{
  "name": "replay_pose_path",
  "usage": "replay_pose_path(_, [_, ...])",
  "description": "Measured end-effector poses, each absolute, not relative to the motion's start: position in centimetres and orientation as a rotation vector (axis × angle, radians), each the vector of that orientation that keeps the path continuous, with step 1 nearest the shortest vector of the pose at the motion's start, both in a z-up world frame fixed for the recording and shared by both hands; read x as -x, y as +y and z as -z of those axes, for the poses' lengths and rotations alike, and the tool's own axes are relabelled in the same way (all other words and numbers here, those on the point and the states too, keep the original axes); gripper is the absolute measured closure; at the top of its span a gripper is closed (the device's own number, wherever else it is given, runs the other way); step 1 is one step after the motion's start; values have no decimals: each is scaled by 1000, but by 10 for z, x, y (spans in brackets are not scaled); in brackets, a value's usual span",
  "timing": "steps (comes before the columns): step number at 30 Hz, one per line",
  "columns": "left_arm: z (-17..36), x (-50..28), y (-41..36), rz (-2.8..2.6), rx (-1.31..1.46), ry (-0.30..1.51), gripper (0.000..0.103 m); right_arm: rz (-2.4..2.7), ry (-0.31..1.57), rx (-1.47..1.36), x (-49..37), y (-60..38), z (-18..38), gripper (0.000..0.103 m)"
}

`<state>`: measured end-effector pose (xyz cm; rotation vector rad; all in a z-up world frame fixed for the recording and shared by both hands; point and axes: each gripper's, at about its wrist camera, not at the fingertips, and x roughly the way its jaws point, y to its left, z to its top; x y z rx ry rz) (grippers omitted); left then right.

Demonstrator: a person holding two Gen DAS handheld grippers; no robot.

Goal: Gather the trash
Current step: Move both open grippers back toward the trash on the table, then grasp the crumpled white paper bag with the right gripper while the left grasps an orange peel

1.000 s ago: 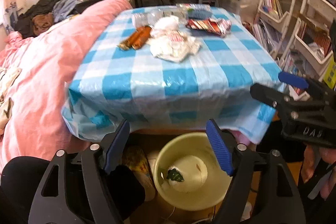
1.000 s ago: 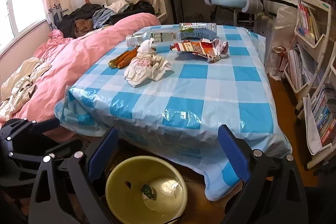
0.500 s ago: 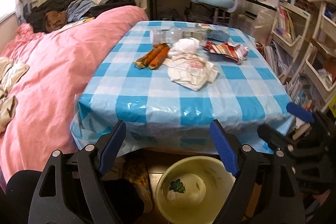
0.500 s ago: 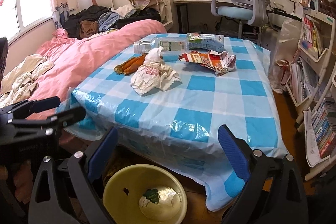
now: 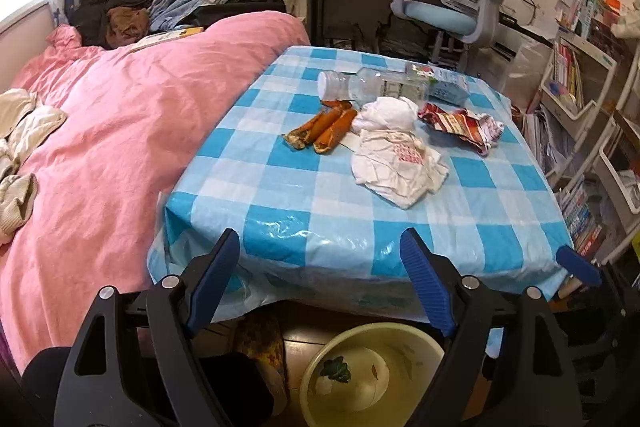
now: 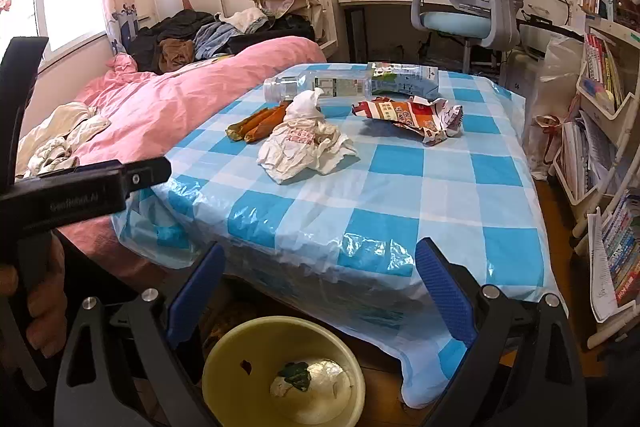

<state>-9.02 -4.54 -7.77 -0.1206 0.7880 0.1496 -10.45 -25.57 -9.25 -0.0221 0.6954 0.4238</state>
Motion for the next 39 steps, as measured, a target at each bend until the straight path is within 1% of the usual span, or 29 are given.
replay_pose_path(9, [69, 68, -40, -152, 113, 778, 23, -454, 679, 19, 95, -249, 89, 11])
replay_pose_path(11, [66, 55, -35, -154, 111, 783, 21, -474, 672, 7, 90, -246, 85, 11])
replay_pose_path(18, [63, 1, -6, -184, 117, 823, 21, -542, 671, 10, 57, -223, 81, 12])
replay_pose_path(19, [63, -7, -3, -189, 114, 829, 21, -548, 676, 10, 53, -220, 82, 15])
replay_pose_path(20, [63, -14, 0, -193, 112, 833, 21, -557, 685, 10, 46, -216, 84, 20])
replay_pose_path(22, [63, -29, 4, -194, 103, 839, 21, -566, 703, 8, 36, -211, 88, 25])
replay_pose_path(26, [72, -62, 8, -186, 63, 882, 21, -566, 733, -9, 15, -204, 96, 32])
replay_pose_path(35, [109, -111, 2, -119, -14, 1011, 24, -562, 790, -27, -17, -191, 109, 37])
replay_pose_path(39, [120, -122, 5, -98, 5, 1052, 26, -564, 823, -30, -25, -189, 117, 40])
